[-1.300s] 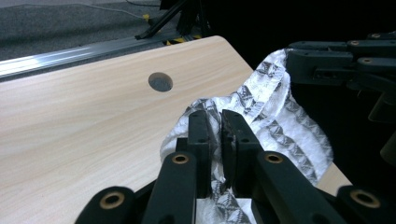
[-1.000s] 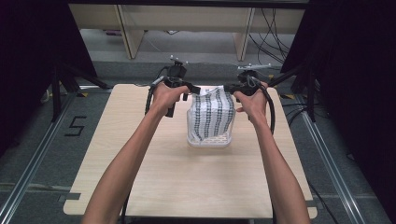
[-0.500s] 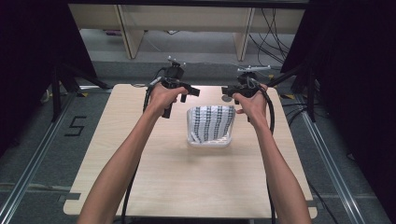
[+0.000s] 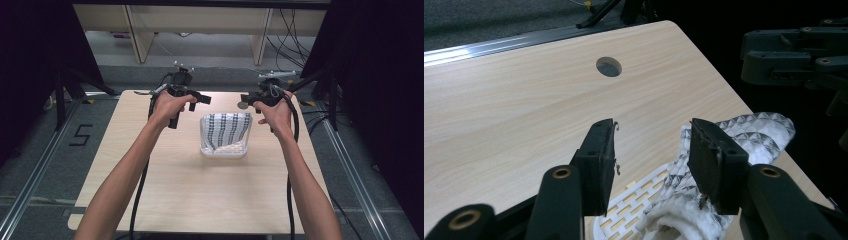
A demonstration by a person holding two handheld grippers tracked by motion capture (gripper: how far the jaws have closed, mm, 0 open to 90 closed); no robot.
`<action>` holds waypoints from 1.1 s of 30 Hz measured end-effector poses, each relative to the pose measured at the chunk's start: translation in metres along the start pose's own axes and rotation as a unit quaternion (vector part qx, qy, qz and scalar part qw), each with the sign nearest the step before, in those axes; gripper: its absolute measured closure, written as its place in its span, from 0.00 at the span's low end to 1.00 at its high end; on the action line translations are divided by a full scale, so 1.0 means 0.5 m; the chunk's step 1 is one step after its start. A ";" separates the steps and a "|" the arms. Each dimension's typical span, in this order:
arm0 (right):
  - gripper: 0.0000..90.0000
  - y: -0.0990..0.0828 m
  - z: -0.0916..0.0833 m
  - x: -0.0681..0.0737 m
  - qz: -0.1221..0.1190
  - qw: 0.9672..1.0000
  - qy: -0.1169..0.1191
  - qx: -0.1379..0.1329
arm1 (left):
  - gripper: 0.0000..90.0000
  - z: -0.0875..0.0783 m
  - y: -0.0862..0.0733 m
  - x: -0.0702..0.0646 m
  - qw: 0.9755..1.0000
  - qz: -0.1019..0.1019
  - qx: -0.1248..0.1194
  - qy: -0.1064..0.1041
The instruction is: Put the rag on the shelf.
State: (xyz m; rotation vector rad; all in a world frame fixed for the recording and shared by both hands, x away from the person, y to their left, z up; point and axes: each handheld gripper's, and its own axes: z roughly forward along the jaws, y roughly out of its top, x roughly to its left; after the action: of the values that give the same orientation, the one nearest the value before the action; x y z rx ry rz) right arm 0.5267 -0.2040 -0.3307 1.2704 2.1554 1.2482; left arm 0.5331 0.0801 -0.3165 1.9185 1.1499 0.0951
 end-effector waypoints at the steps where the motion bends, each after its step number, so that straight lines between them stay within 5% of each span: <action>1: 0.66 -0.003 -0.002 -0.002 -0.001 1.000 0.002 0.001 | 0.57 -0.001 -0.001 0.000 1.000 0.002 0.001 0.001; 18: 0.51 -0.034 -0.046 -0.021 0.013 1.000 0.009 -0.006 | 0.39 -0.042 -0.029 -0.009 1.000 0.014 -0.005 0.003; 33: 0.38 -0.031 -0.082 0.027 -0.009 0.999 0.026 -0.021 | 0.25 -0.065 -0.057 -0.034 1.000 0.026 0.004 -0.006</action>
State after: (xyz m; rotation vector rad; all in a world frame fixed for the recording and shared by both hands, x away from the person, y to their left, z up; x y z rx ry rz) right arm 0.4844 -0.2171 -0.3188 1.2107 2.1588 1.3263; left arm 0.4891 0.0937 -0.3111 1.9527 1.0947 0.1072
